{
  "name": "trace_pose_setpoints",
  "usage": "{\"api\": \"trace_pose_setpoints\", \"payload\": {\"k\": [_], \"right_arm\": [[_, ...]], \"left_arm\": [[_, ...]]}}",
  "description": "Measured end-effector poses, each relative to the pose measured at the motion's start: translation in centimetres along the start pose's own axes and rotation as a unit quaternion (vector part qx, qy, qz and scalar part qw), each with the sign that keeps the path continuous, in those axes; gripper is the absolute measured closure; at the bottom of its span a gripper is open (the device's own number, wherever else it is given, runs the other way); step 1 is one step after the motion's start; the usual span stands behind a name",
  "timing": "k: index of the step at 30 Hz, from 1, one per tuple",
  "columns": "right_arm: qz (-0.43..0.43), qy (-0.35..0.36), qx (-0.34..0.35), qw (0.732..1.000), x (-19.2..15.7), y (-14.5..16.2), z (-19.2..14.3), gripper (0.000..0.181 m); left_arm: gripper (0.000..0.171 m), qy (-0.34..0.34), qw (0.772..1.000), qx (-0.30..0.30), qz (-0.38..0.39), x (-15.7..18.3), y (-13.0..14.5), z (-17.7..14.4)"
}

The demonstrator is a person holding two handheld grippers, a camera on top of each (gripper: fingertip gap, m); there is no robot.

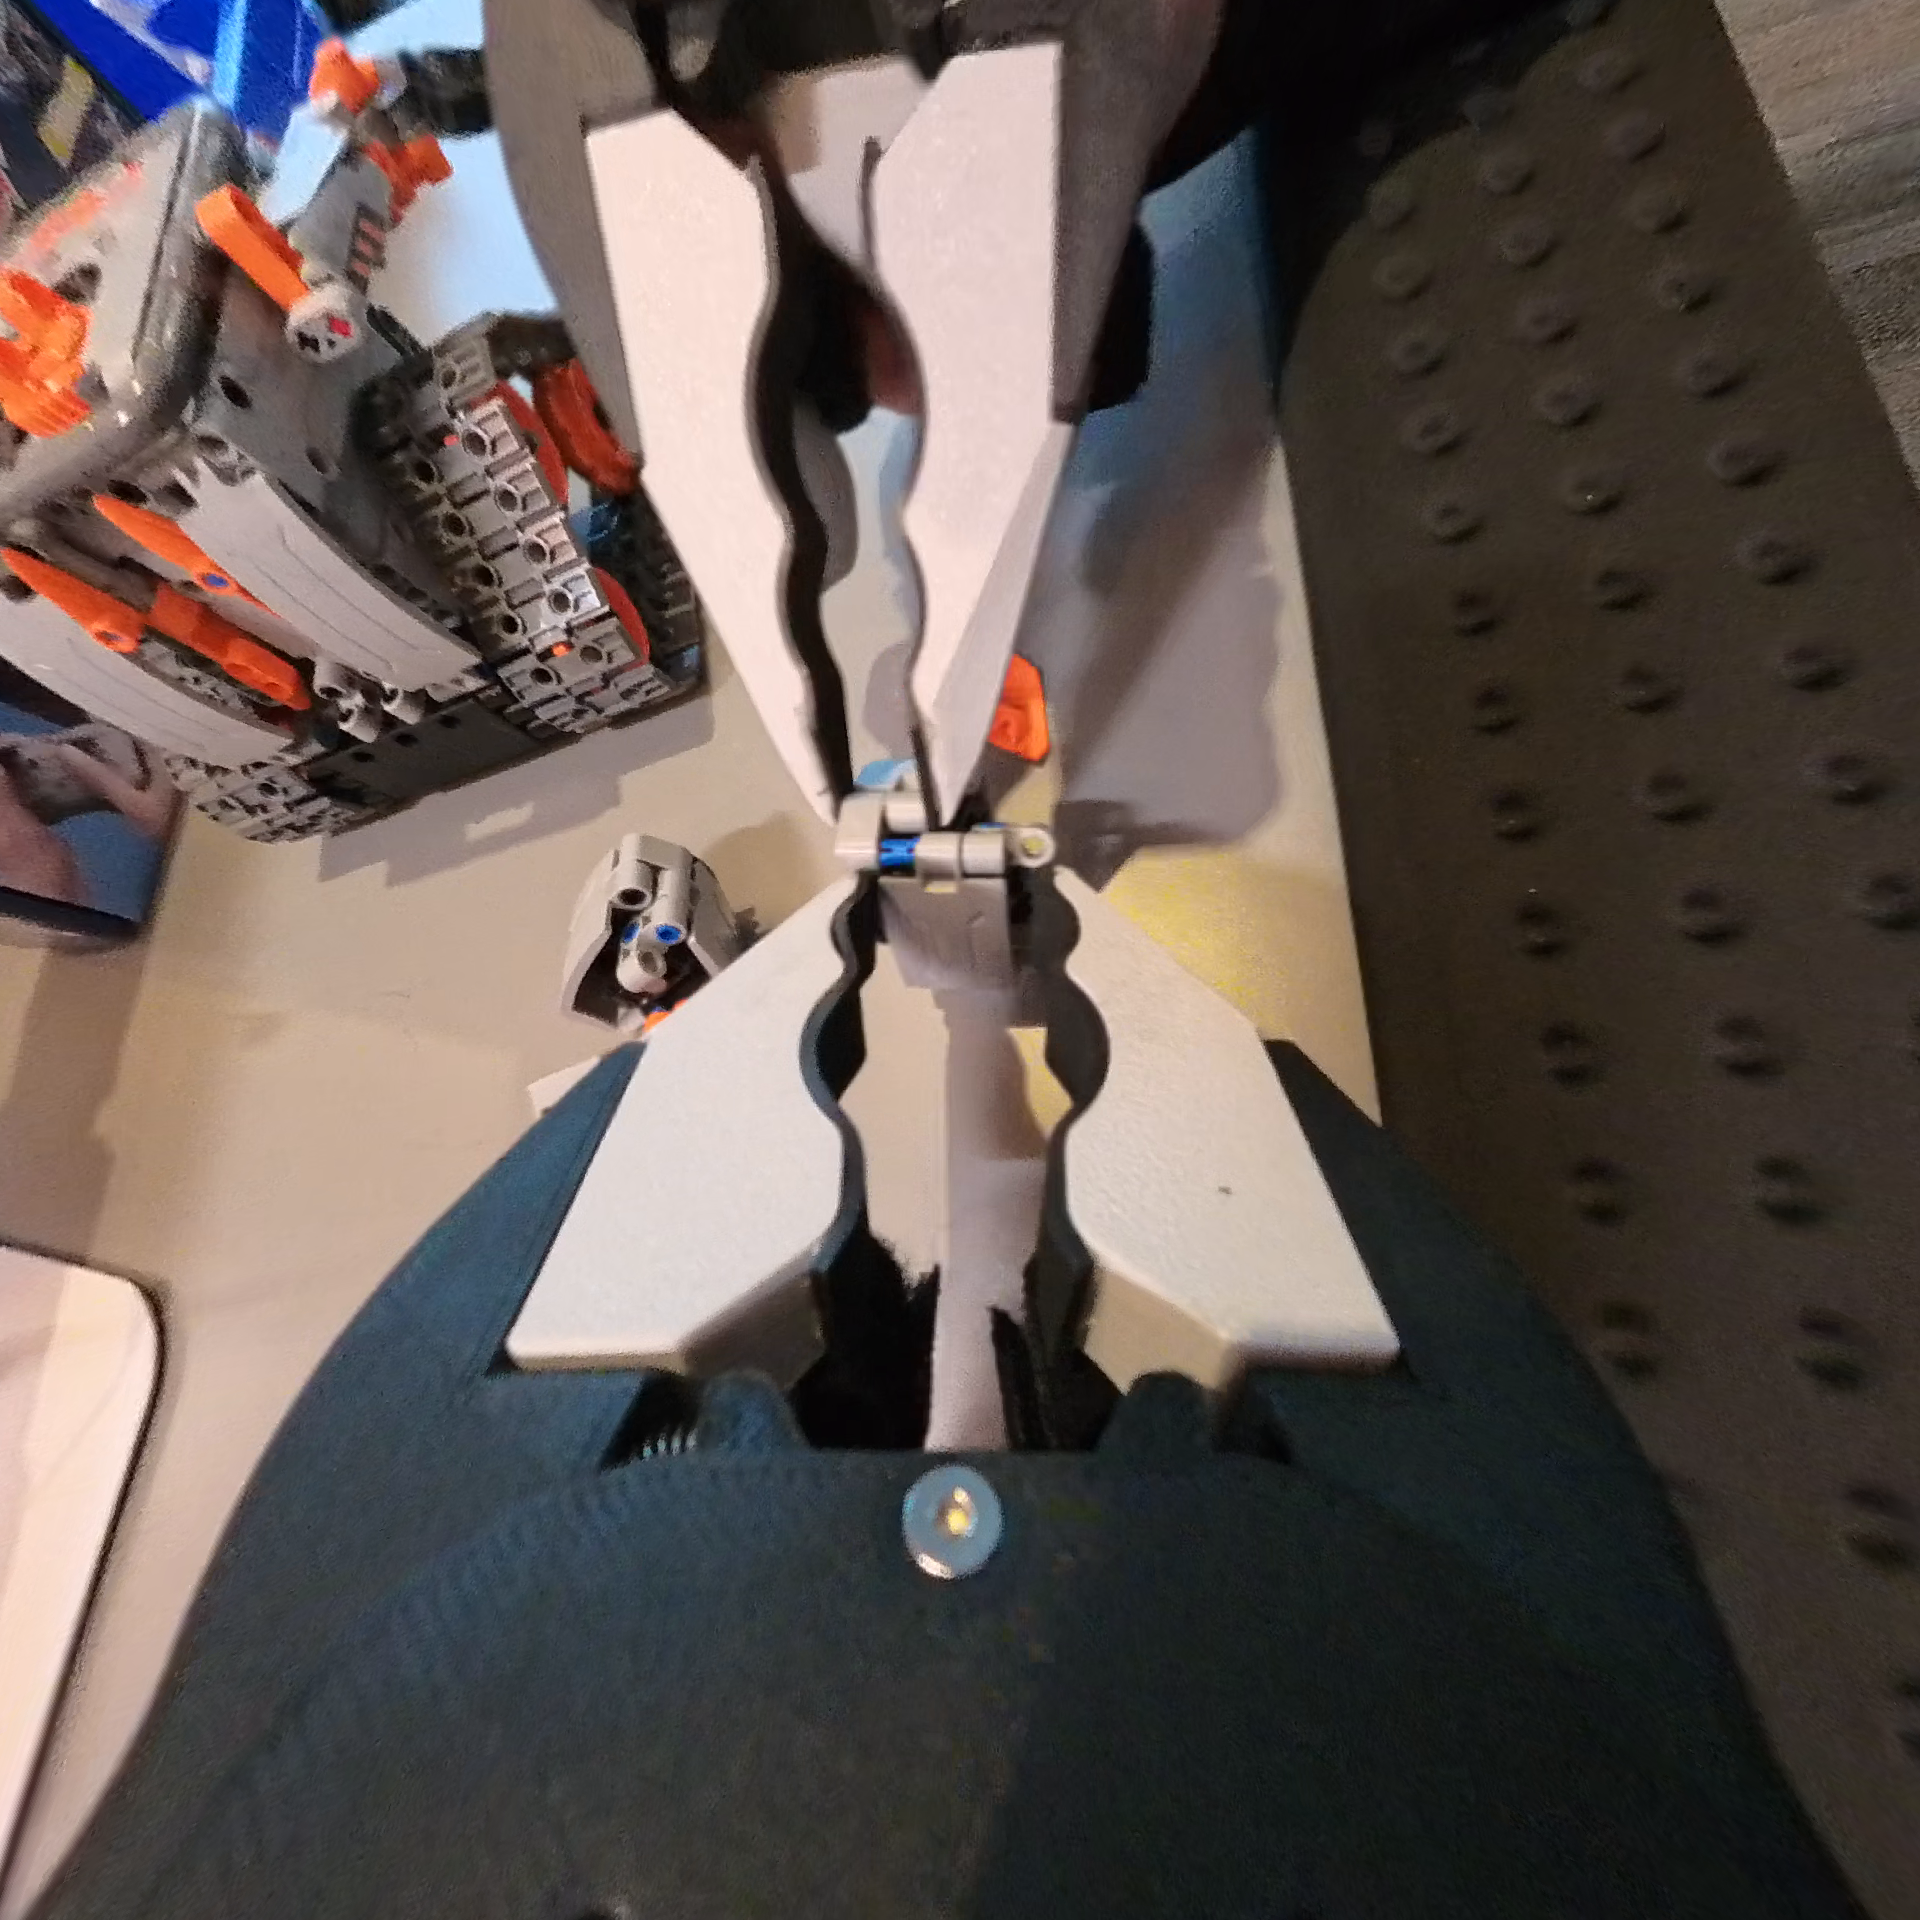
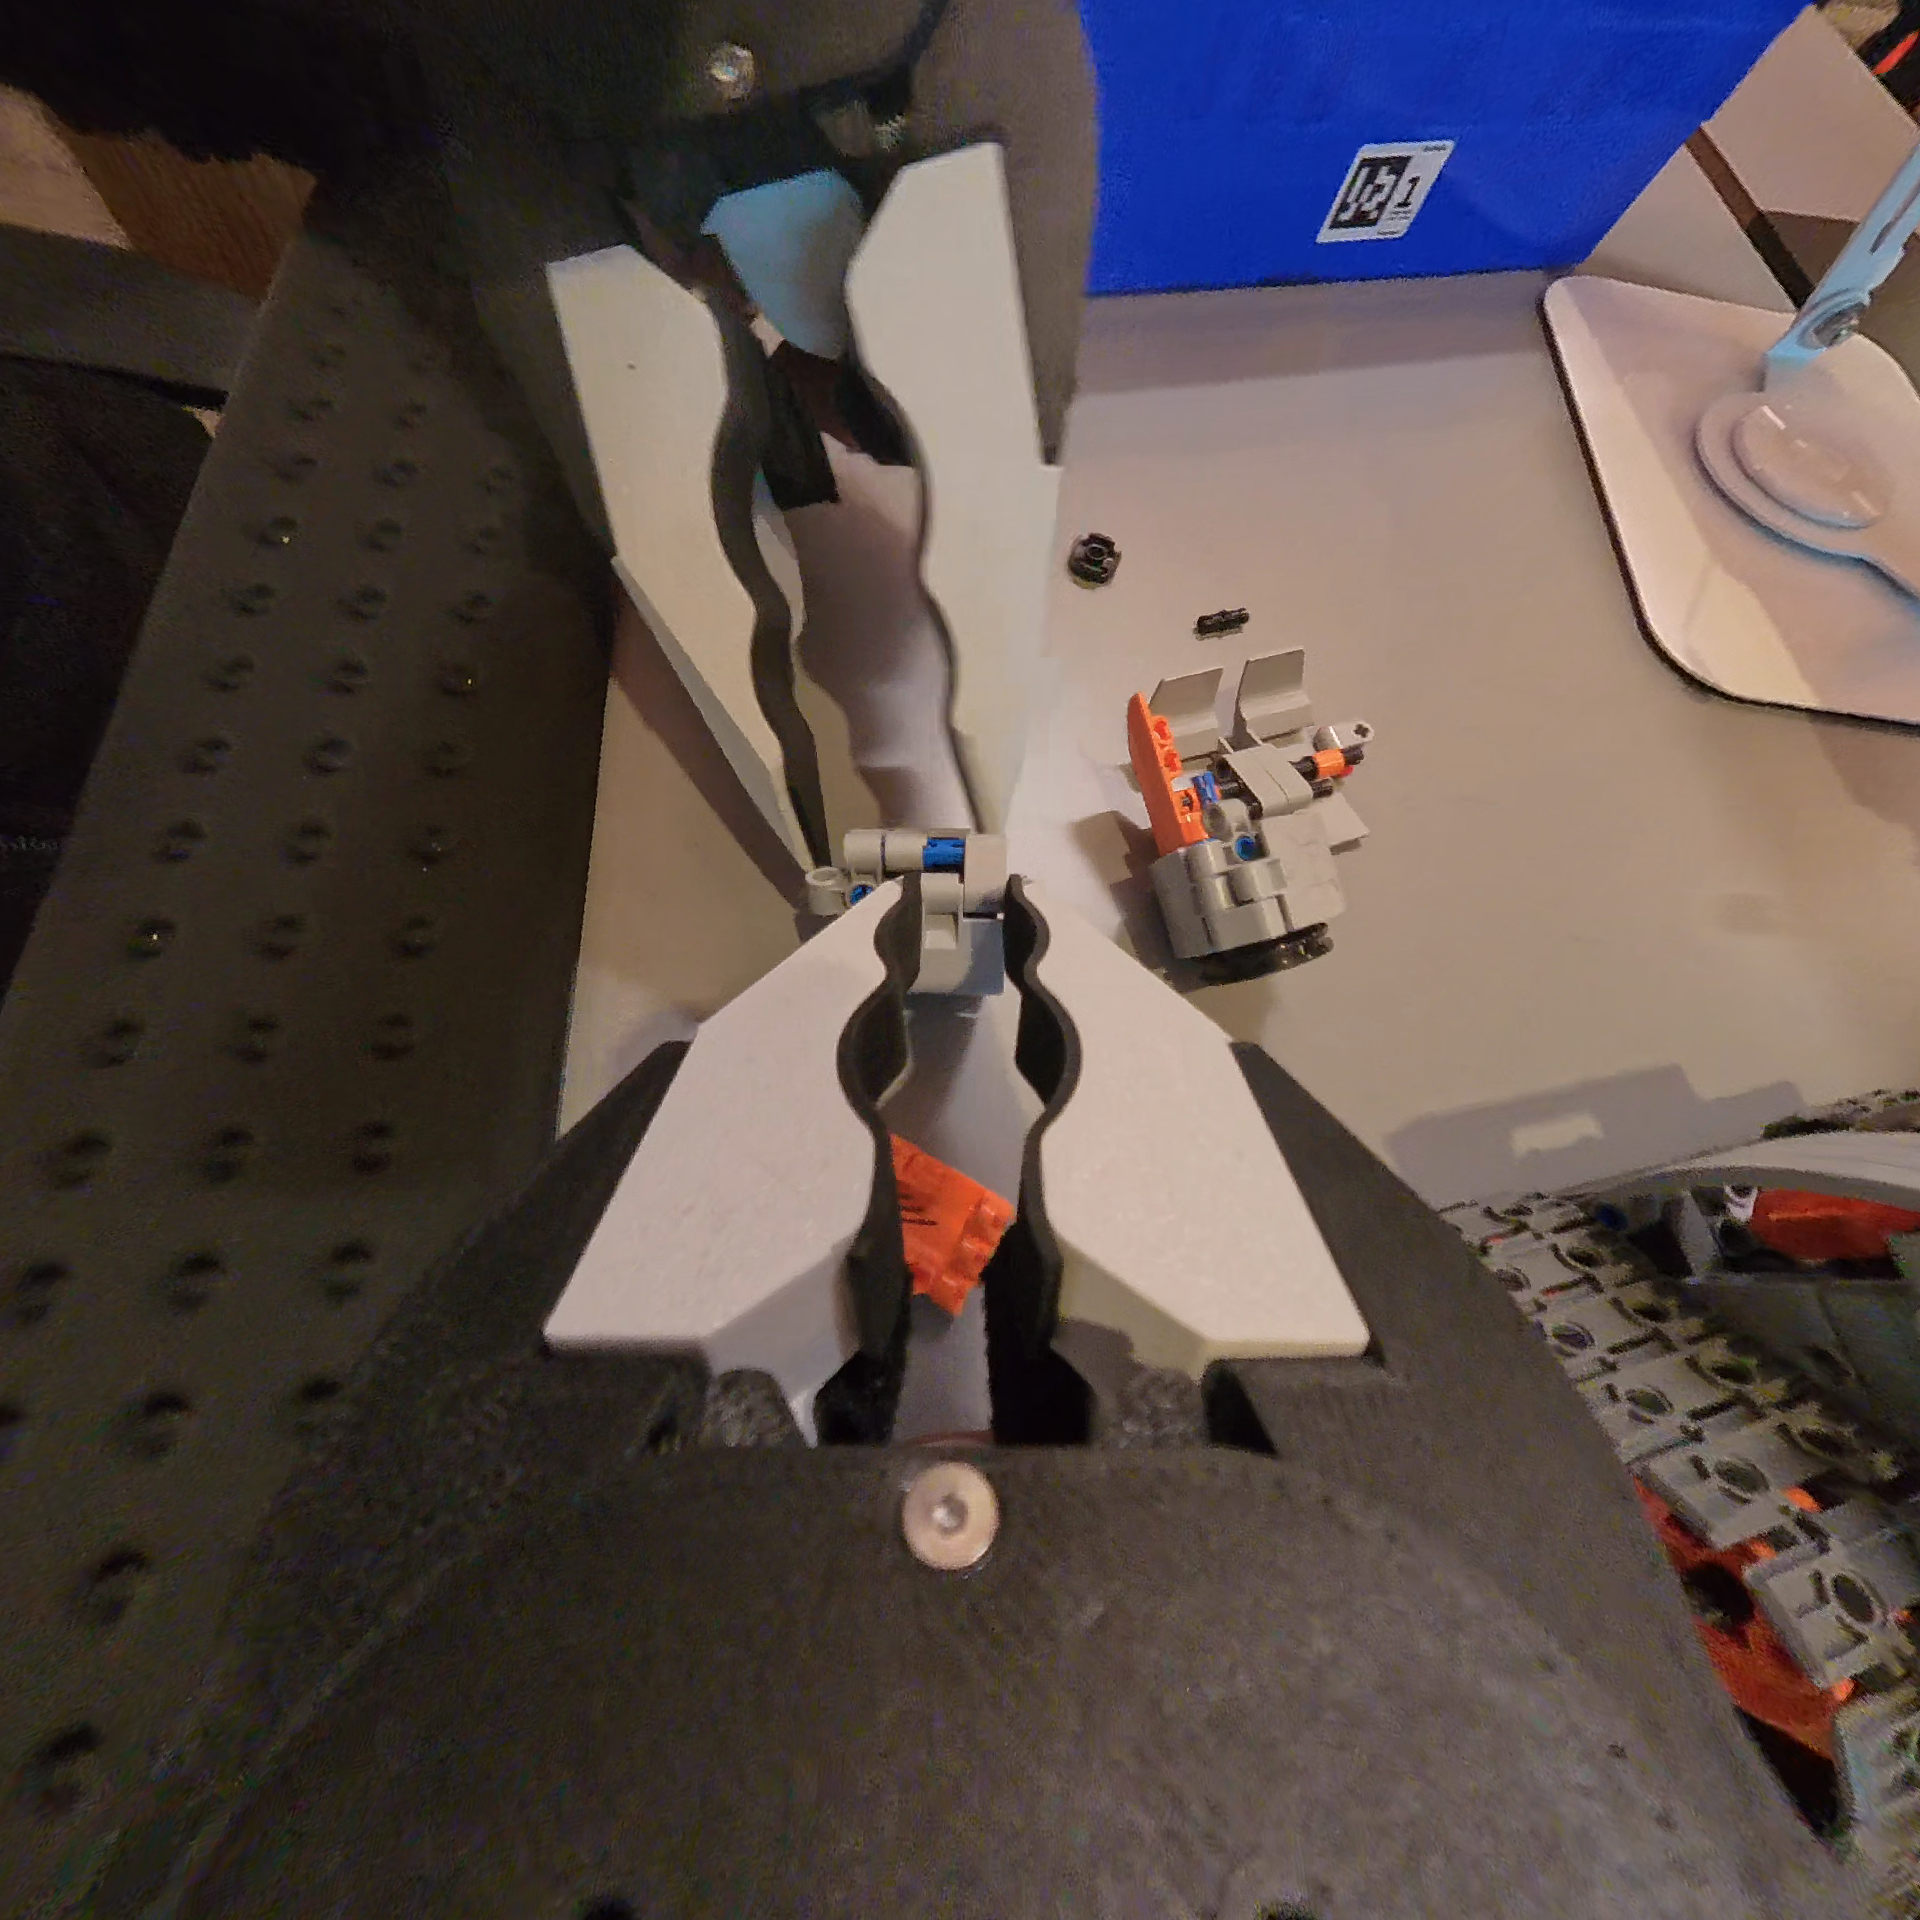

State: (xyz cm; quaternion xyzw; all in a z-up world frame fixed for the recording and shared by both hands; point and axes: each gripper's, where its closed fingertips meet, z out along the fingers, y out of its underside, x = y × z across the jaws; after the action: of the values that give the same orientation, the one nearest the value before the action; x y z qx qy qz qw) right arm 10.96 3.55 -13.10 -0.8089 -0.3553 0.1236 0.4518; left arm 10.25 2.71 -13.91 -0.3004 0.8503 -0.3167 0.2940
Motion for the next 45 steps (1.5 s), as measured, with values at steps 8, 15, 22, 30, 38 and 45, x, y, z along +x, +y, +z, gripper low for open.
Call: {"api": "trace_pose_setpoints", "payload": {"k": [8, 15, 22, 30, 38, 45], "right_arm": [[0.023, -0.003, -0.006, 1.000, 0.21, 0.37, 0.29, 0.169], [0.041, 0.001, -0.012, 0.999, 0.26, 0.42, 0.39, 0.169], [0.048, -0.002, -0.018, 0.999, 0.21, 0.48, 0.42, 0.169], [0.045, -0.001, -0.014, 0.999, 0.27, 0.54, 0.41, 0.169], [0.104, -0.033, 0.011, 0.994, 0.50, 0.55, 0.35, 0.169], [0.156, -0.064, 0.031, 0.985, 0.65, 0.53, 0.24, 0.169]], "left_arm": [[0.157, -0.049, 0.997, -0.011, 0.062, 0.00, -0.23, -0.10], [0.159, -0.071, 0.994, -0.016, 0.084, -0.10, -0.25, 0.04], [0.161, -0.097, 0.987, -0.024, 0.125, -0.06, -0.26, 0.02], [0.163, -0.112, 0.985, -0.032, 0.126, -0.09, -0.14, 0.00], [0.166, -0.112, 0.987, -0.030, 0.114, -0.28, 0.01, -0.17], [0.167, -0.104, 0.990, -0.023, 0.097, -0.42, -0.11, -0.17]]}}
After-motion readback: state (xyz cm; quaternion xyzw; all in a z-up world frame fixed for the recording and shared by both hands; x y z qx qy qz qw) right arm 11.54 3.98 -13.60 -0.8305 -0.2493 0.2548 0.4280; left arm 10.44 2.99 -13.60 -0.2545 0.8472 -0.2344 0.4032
